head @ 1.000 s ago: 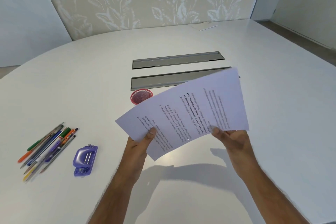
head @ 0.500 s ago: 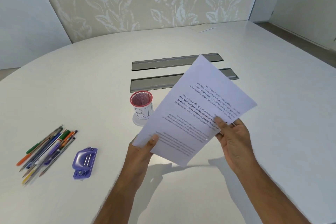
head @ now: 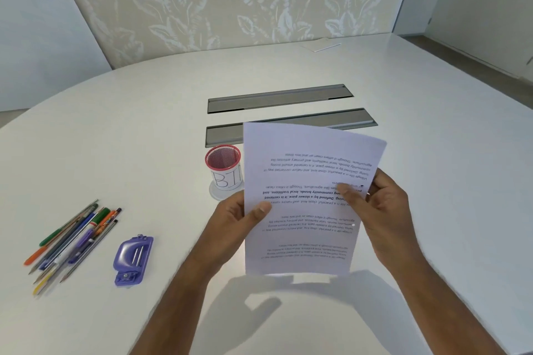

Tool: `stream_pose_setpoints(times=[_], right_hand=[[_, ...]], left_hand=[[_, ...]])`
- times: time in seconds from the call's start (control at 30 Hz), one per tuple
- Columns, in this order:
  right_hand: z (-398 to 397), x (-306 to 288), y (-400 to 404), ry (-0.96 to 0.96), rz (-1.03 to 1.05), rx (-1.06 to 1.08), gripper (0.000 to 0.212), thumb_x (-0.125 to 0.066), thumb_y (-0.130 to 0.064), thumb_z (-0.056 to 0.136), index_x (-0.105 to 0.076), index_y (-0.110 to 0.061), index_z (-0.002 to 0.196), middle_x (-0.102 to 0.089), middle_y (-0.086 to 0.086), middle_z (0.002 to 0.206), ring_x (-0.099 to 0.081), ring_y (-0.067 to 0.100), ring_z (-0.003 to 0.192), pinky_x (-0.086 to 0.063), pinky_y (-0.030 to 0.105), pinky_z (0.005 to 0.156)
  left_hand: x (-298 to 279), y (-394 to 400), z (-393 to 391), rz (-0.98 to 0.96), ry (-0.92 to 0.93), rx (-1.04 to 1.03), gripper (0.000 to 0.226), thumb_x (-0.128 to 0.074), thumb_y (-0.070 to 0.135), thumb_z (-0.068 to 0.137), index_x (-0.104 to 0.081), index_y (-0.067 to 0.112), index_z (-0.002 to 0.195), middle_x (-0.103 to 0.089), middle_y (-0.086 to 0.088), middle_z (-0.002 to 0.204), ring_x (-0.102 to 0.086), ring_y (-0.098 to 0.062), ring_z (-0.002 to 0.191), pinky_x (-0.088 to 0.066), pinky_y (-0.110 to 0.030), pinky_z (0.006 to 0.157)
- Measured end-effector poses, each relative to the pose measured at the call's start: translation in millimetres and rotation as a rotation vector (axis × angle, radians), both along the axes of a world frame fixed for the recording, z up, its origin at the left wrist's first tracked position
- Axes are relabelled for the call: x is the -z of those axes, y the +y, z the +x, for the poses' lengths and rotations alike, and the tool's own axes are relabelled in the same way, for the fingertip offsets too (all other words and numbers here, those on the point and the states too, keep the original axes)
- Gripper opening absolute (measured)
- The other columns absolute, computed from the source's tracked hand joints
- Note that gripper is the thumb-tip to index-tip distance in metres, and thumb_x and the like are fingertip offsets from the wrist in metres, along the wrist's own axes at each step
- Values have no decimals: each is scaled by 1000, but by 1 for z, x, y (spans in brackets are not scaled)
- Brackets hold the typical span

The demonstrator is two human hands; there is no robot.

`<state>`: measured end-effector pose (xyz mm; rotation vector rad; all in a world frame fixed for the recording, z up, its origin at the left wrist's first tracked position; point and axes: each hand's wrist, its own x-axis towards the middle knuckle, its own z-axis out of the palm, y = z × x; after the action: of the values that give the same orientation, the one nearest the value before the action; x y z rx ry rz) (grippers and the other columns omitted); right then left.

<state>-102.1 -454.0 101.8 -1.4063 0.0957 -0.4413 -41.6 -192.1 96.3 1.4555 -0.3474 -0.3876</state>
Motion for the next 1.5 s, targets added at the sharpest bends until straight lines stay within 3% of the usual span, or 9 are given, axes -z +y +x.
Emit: stream_pose_setpoints(times=[0.2, 0.37, 0.57, 0.8, 0.97, 1.1, 1.2, 1.43, 1.5], right_hand=[[1, -13, 8, -54, -67, -2, 23, -76, -17, 96, -68, -18, 117, -82, 0, 109, -81, 21, 90, -64, 28, 70], [4, -15, 8, -96, -90, 25, 25, -74, -23, 96, -66, -25, 120, -81, -1, 110, -80, 20, 92, -62, 25, 69], [10, 21, 11, 131, -133, 30, 19, -79, -24, 94, -74, -35, 108, -82, -6, 108, -79, 18, 96, -64, 36, 77], [6, 27, 11, 152, -151, 44, 23, -81, -45, 86, -73, -40, 107, -82, -10, 104, -79, 10, 91, -63, 24, 67], [4, 44, 14, 197, -146, 38, 25, -86, -33, 86, -77, -28, 109, -82, -14, 103, -79, 6, 91, -60, 17, 67], [4, 50, 12, 216, -187, 35, 24, -82, -40, 84, -76, -38, 107, -82, -18, 103, -78, 1, 92, -59, 14, 70], [6, 54, 9, 216, -229, 4, 25, -81, -31, 90, -74, -50, 104, -81, -21, 103, -77, 0, 91, -58, 13, 71], [5, 71, -5, 229, -201, -13, 19, -80, -22, 93, -75, -37, 103, -83, -11, 105, -80, 12, 96, -61, 19, 78], [5, 75, -7, 243, -174, 5, 15, -84, -25, 88, -75, -35, 97, -84, -7, 102, -81, 18, 92, -64, 25, 78]], left_hand=[[-14, -17, 1, 30, -55, -110, 25, -69, 37, 98, -80, 28, 119, -83, 3, 116, -80, -22, 103, -65, -42, 88], [-8, -24, -2, 23, -85, -164, 26, -68, 47, 97, -80, 34, 115, -83, 7, 111, -80, -17, 94, -65, -30, 74], [15, -29, -9, 57, -1, -145, 26, -68, 44, 96, -77, 34, 119, -82, 4, 114, -79, -23, 102, -66, -33, 82], [19, -30, -8, 71, -32, -158, 47, -68, 70, 87, -74, 38, 121, -81, 10, 113, -78, -16, 101, -62, -22, 76], [30, -34, -11, 98, -19, -137, 40, -65, 55, 96, -69, 34, 130, -79, 7, 121, -76, -21, 111, -66, -39, 90], [31, -32, -9, 92, -22, -136, 46, -64, 58, 95, -69, 31, 132, -79, 7, 122, -75, -22, 111, -65, -46, 93], [29, -29, -8, 85, -31, -130, 41, -63, 52, 99, -68, 31, 134, -78, 6, 124, -74, -22, 114, -64, -43, 95], [20, -19, -7, 28, -60, -200, 27, -66, 46, 101, -65, 50, 128, -77, 17, 123, -73, -4, 111, -57, -9, 80], [19, -18, -5, -22, -43, -229, 33, -71, 53, 95, -65, 52, 127, -76, 17, 125, -73, -4, 113, -61, -17, 82]])
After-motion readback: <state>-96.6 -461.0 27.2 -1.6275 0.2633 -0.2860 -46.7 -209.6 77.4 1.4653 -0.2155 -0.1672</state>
